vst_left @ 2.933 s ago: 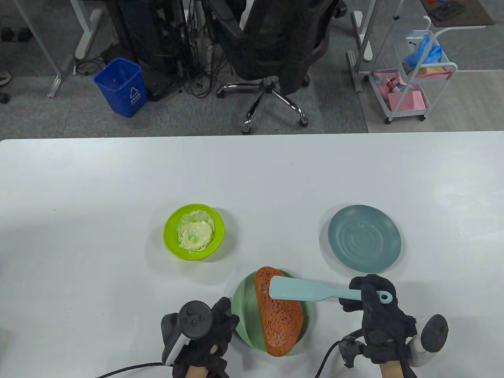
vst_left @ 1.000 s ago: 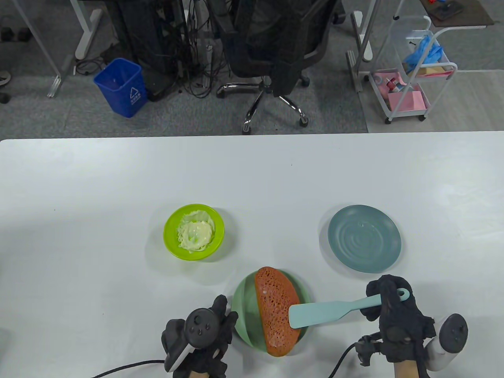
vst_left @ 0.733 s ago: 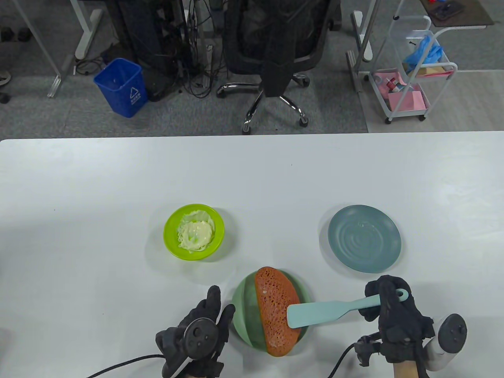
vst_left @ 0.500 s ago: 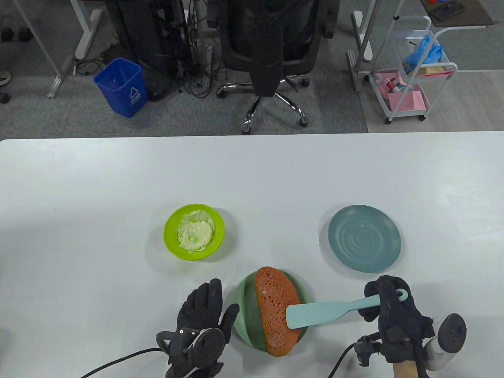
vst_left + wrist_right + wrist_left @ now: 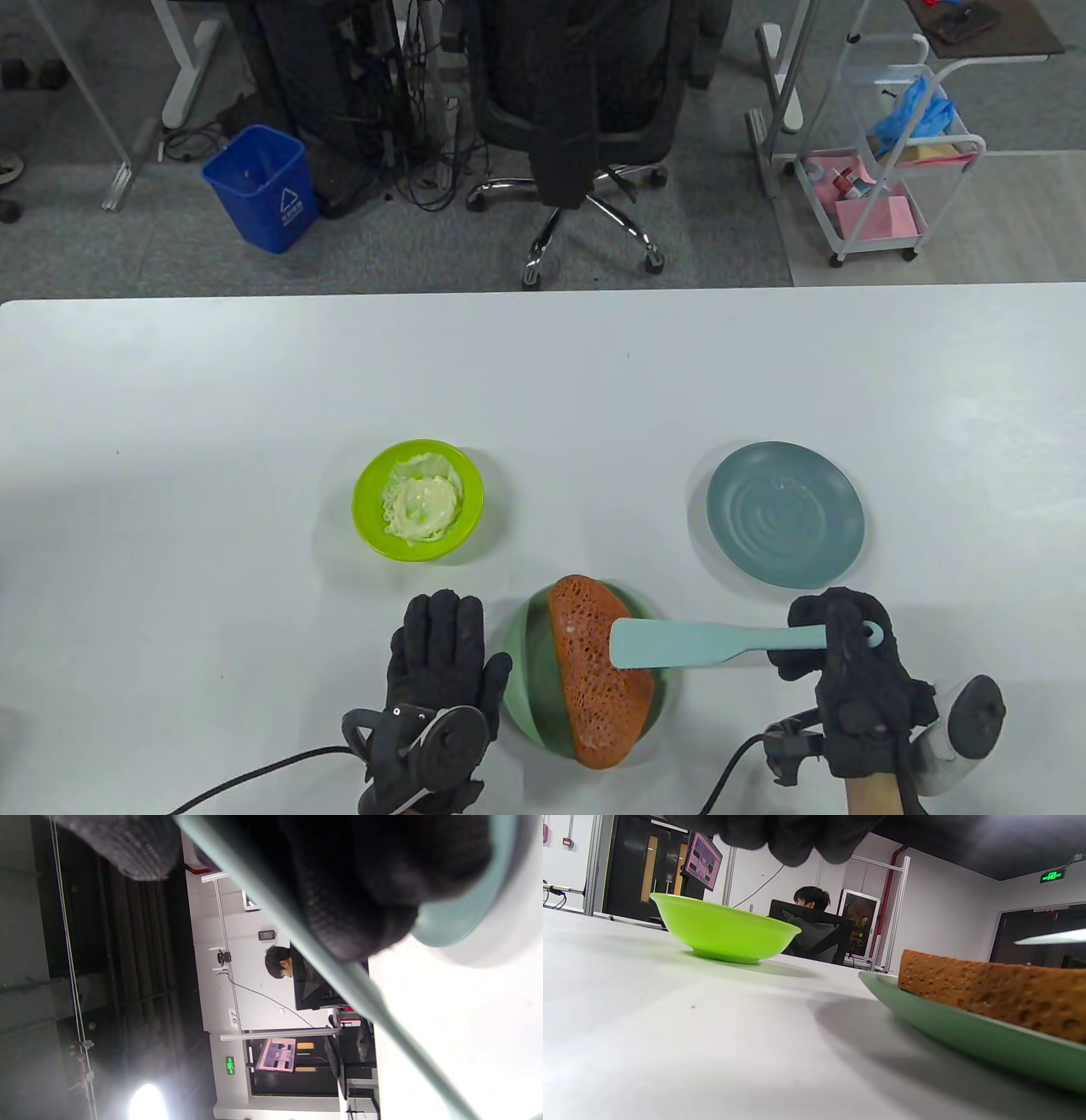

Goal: Dip dessert spatula into salad dressing and spread onto bread slice

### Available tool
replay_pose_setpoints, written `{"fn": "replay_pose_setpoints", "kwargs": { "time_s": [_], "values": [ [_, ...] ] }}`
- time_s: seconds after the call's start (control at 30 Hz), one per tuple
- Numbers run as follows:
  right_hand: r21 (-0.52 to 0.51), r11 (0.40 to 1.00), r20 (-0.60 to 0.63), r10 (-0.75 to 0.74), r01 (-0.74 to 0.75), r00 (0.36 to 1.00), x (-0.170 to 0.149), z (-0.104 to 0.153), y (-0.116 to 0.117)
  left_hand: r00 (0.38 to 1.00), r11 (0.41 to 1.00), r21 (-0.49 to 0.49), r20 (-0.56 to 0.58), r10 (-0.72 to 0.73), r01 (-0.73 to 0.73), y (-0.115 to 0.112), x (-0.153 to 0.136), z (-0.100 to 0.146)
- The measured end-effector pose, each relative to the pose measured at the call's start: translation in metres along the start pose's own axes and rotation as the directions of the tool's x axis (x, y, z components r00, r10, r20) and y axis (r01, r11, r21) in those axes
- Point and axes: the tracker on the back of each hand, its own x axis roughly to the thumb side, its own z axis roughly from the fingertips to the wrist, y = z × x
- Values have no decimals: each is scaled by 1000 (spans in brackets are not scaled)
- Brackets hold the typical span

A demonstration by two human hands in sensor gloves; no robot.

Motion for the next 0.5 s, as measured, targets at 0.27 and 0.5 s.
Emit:
{"fn": "replay_pose_setpoints", "kwargs": {
  "time_s": [0.27,0.5],
  "values": [
    [-145,988,21,-43,45,999,6,-5,-11,1000,1000,-1,7,9,-9,2,3,1],
    [-235,972,-2,-15,14,1000,3,-12,-22,1000,1000,21,15,3,-4,8,4,2]
  ]
}}
